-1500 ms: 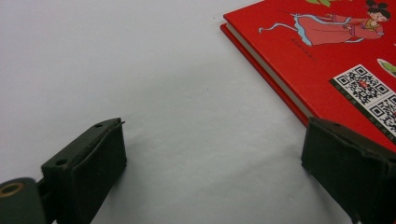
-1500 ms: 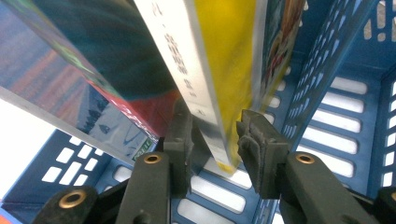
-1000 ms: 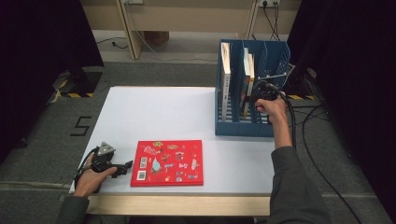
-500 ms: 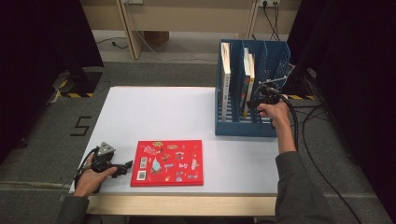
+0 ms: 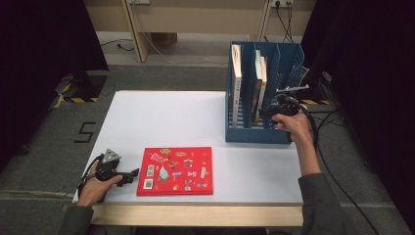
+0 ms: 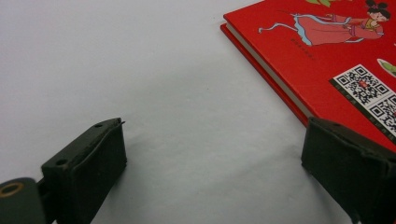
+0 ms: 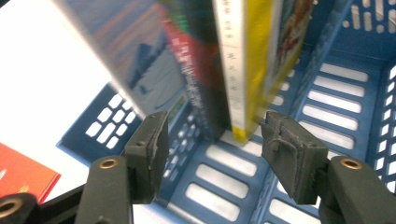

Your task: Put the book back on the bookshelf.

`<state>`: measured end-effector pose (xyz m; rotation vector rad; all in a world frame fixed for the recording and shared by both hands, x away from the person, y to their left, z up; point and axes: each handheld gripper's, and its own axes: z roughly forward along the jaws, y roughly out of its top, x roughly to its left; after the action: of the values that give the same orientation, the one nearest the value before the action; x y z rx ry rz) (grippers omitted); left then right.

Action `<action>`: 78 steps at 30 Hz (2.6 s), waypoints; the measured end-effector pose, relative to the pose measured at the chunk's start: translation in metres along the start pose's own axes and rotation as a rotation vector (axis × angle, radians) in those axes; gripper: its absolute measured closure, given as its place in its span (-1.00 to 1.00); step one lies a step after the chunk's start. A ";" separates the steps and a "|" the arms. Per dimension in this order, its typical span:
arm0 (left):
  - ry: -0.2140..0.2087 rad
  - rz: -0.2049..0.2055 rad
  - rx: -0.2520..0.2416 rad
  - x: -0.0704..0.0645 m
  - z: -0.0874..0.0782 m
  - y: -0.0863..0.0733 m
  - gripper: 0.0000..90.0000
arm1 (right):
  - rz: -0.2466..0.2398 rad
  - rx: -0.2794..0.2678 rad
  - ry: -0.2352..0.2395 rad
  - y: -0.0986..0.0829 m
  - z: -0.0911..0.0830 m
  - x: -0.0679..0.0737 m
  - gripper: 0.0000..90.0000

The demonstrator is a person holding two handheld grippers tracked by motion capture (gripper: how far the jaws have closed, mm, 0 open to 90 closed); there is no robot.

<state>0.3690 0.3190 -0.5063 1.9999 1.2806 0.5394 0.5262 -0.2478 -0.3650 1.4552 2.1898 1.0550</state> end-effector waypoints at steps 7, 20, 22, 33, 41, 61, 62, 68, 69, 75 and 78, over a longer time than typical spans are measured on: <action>0.000 0.000 0.000 0.000 0.000 0.000 -0.88 | -0.025 -0.016 0.060 -0.019 -0.019 0.019 -0.19; 0.001 0.000 -0.004 0.000 0.000 0.000 -0.88 | -0.039 -0.059 0.140 -0.068 -0.034 0.041 -0.24; 0.001 -0.001 -0.004 0.000 0.000 0.000 -0.88 | -0.030 -0.059 0.162 -0.078 -0.033 0.041 -0.24; 0.000 -0.001 -0.004 0.000 0.000 0.000 -0.88 | 0.006 -0.015 0.155 -0.102 -0.023 0.035 -0.25; 0.001 -0.001 -0.004 0.000 0.000 0.000 -0.88 | 0.027 -0.017 0.170 -0.109 -0.026 0.038 -0.30; 0.000 -0.001 -0.004 0.000 0.000 0.000 -0.88 | 0.069 0.018 0.235 -0.123 -0.003 0.062 -0.56; 0.000 -0.001 -0.004 0.000 0.000 0.000 -0.88 | 0.058 0.019 0.238 -0.124 -0.001 0.065 -0.56; 0.000 -0.001 -0.004 0.000 0.000 0.000 -0.88 | 0.026 0.043 0.266 -0.127 0.007 0.078 -0.62; 0.000 -0.001 -0.004 0.000 0.000 0.000 -0.88 | 0.026 0.045 0.267 -0.127 0.008 0.080 -0.62; 0.000 -0.001 -0.004 0.000 0.000 0.000 -0.88 | 0.002 0.053 0.291 -0.129 0.013 0.093 -0.62; 0.000 -0.001 -0.004 0.000 0.000 0.000 -0.88 | -0.007 0.065 0.301 -0.130 0.016 0.098 -0.62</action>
<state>0.3690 0.3191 -0.5066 1.9962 1.2797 0.5414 0.4070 -0.1821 -0.4555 1.3895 2.4524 1.2837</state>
